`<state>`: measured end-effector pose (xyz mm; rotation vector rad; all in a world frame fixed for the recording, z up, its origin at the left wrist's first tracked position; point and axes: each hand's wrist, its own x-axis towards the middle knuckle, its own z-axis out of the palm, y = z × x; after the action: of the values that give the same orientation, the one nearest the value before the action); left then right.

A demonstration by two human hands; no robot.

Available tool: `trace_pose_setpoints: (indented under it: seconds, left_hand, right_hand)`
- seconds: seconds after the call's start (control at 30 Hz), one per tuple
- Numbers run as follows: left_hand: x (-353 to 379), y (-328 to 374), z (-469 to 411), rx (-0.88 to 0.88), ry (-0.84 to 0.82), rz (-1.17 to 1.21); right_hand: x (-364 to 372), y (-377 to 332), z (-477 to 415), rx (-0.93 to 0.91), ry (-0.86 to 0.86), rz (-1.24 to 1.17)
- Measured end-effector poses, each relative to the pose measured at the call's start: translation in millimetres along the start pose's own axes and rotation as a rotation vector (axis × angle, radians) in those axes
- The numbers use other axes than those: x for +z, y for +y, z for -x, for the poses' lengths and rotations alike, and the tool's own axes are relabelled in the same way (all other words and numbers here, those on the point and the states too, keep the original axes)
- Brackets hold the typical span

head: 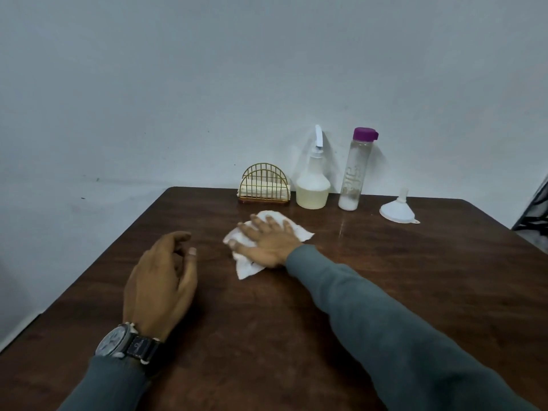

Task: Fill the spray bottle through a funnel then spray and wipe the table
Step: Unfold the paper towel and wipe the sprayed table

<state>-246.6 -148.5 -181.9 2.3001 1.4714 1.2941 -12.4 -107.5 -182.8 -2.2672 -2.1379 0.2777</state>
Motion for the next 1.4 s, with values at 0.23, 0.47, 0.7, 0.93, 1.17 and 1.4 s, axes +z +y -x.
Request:
trace_pose_setpoints:
  seconds: [0.23, 0.47, 0.7, 0.93, 1.17, 1.4]
  left_hand:
    - [-2, 2, 1, 0.011, -0.014, 0.007]
    - [-5, 10, 4, 0.038, -0.049, 0.025]
    - [-6, 21, 9, 0.05, -0.074, 0.058]
    - [3, 28, 10, 0.041, -0.099, 0.05]
    - [6, 19, 6, -0.062, 0.033, 0.065]
    - [5, 12, 3, -0.239, 0.209, 0.162]
  right_hand:
    - [-5, 103, 48, 0.308, 0.039, -0.039]
    - [4, 196, 149, 0.599, 0.054, -0.015]
    - [-1, 204, 183, 0.835, 0.005, -0.04]
    - [-3, 123, 95, 0.606, 0.015, -0.07]
    - [1, 11, 4, 0.256, 0.0, -0.071]
    - [11, -66, -25, -0.265, 0.041, -0.082]
